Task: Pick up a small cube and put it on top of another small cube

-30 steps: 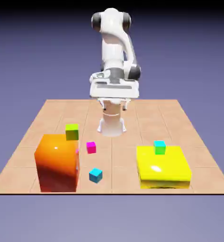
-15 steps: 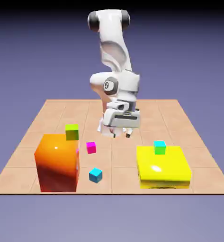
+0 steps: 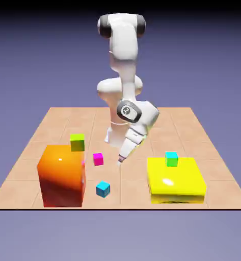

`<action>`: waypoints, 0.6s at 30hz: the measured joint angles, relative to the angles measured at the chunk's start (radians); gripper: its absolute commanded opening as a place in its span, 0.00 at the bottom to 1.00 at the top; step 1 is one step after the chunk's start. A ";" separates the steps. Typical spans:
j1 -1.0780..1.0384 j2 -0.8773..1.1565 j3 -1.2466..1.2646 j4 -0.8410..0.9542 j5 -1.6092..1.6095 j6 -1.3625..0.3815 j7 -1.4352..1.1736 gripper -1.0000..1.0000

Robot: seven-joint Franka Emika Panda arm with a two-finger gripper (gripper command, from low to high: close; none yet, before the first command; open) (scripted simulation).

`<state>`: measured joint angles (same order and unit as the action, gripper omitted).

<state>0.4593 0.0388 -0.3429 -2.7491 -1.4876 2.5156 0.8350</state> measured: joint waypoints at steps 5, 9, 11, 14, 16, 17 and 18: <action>0.064 0.089 -0.050 0.009 -0.217 -0.076 0.014 0.50; 0.117 0.160 -0.090 0.016 -0.391 -0.137 0.025 0.50; 0.143 0.196 -0.110 0.020 -0.478 -0.168 0.030 0.50; 0.182 0.249 -0.140 0.025 -0.609 -0.213 0.038 0.50; 0.208 0.285 -0.160 0.028 -0.696 -0.244 0.044 0.50; 0.221 0.303 -0.170 0.030 -0.739 -0.259 0.047 0.50; 0.234 0.320 -0.180 0.032 -0.783 -0.274 0.049 0.50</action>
<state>0.6935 0.3591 -0.5234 -2.7171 -2.2704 2.2412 0.8844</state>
